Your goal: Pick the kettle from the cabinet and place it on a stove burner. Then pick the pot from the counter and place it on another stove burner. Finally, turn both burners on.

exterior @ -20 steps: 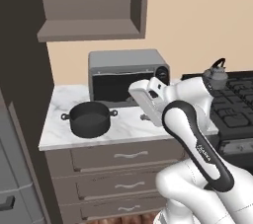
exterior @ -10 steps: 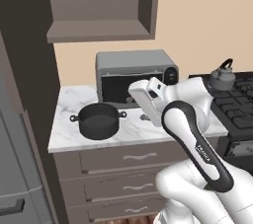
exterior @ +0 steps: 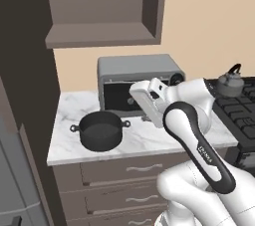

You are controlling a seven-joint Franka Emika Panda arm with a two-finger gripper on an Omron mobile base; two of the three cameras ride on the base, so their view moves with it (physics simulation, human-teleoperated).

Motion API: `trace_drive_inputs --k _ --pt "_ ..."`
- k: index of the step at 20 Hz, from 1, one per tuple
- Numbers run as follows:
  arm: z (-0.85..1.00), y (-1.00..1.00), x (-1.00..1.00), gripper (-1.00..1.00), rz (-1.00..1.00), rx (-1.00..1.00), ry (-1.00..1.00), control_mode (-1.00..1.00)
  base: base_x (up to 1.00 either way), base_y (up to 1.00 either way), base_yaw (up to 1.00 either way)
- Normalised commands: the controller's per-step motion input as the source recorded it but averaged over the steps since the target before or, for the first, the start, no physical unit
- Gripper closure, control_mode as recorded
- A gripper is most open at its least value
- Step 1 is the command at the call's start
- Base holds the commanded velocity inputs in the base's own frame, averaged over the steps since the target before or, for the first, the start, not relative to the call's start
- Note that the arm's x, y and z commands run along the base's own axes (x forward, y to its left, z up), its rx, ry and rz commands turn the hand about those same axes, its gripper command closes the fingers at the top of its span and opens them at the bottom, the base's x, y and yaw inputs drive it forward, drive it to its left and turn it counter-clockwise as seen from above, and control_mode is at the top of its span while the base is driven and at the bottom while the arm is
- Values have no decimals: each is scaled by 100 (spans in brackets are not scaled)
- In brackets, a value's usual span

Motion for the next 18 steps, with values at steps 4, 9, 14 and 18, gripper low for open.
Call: trace_drive_inputs --k 4,9,14,18 --pt "0 0 0 -100 0 0 0 100 35 18 0" --pt "0 0 0 -100 0 0 0 100 15 15 0" --pt "-12 3 5 -100 0 -3 0 -100 0 0 0" --pt "-18 1 12 -100 0 -4 0 -100 0 0 0"
